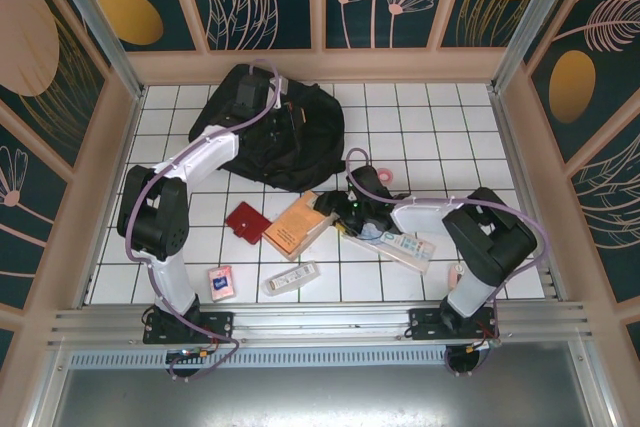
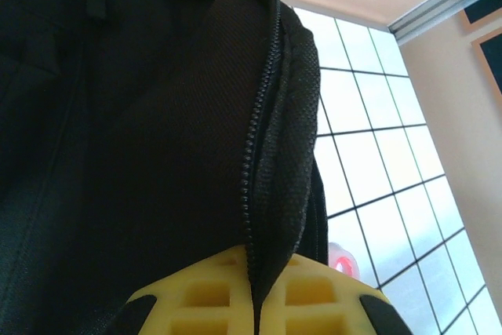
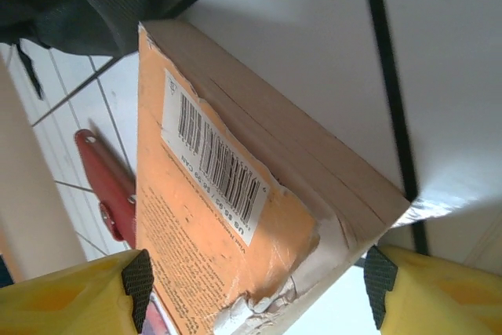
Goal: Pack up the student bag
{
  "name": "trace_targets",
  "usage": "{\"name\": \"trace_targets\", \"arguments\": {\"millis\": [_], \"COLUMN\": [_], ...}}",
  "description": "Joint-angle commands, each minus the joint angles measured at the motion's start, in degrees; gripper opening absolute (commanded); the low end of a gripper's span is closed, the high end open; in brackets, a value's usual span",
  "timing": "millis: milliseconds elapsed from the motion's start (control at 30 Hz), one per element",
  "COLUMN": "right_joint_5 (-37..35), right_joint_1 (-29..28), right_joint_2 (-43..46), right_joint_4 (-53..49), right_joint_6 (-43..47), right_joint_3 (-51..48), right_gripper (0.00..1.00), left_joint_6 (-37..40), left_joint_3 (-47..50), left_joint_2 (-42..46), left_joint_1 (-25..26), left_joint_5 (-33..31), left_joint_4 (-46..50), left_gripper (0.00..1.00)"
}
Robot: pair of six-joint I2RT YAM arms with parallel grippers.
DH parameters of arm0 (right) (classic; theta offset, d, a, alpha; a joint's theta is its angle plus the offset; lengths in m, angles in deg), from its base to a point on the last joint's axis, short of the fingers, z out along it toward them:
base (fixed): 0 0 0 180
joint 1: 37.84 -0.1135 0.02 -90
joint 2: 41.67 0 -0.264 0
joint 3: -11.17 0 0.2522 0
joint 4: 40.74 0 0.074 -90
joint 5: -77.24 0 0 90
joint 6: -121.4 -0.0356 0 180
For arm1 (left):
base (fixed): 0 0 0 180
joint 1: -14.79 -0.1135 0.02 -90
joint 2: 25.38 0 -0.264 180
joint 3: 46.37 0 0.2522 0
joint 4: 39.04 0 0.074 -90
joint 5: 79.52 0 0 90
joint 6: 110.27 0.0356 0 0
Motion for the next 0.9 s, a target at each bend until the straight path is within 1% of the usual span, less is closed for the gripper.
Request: {"name": "trace_targets", "arguments": {"millis": [0, 67, 167, 300, 367, 433, 533, 633, 733, 867], "right_joint_5": [1.9, 2.2, -0.2, -6.1, -7.7, -9.2, -9.1, -6.8, -4.5, -1.9], "right_joint_1": [0.2, 0.0, -0.3, -1.9, -3.2, -4.5, -5.7, -6.6, -7.2, -7.2], "right_joint_2": [-0.8, -0.9, -0.4, 2.3, 3.3, 4.8, 6.9, 7.6, 8.0, 8.7], "right_joint_4": [8.7, 11.5, 6.4, -7.8, -12.8, -16.0, -16.9, -16.9, -16.3, -12.4], "right_joint_6": [-3.8, -5.3, -3.2, 3.5, 6.7, 8.5, 9.2, 9.2, 8.9, 7.9], "right_joint_3": [0.9, -0.1, 1.3, 5.5, 7.1, 7.2, 5.6, 4.2, 2.8, 0.4], "right_gripper": [0.73, 0.71, 0.70, 0.70, 0.70, 0.71, 0.71, 0.72, 0.73, 0.74], "left_joint_6": [-1.8, -2.0, -1.1, 1.7, 3.3, 3.9, 5.7, 9.3, 11.1, 11.4], "left_joint_3": [2.5, 3.2, 2.6, 1.2, 1.0, 2.7, 4.5, 5.7, 7.3, 10.3], "left_joint_2": [2.2, 2.5, 2.9, 6.8, 9.2, 12.9, 17.0, 20.6, 23.5, 25.1], "left_joint_1": [-0.3, -0.3, -0.3, -0.5, -0.5, -0.7, -1.2, -1.2, -1.2, -1.2], "left_joint_5": [2.6, 2.5, 1.2, -7.3, -12.6, -18.3, -26.9, -32.8, -35.2, -36.1], "left_joint_4": [-1.6, -2.0, -0.8, 3.1, 5.7, 6.2, 7.2, 8.9, 11.0, 12.7], "left_gripper": [0.00, 0.00, 0.00, 0.00, 0.00, 0.00, 0.00, 0.00, 0.00, 0.00]}}
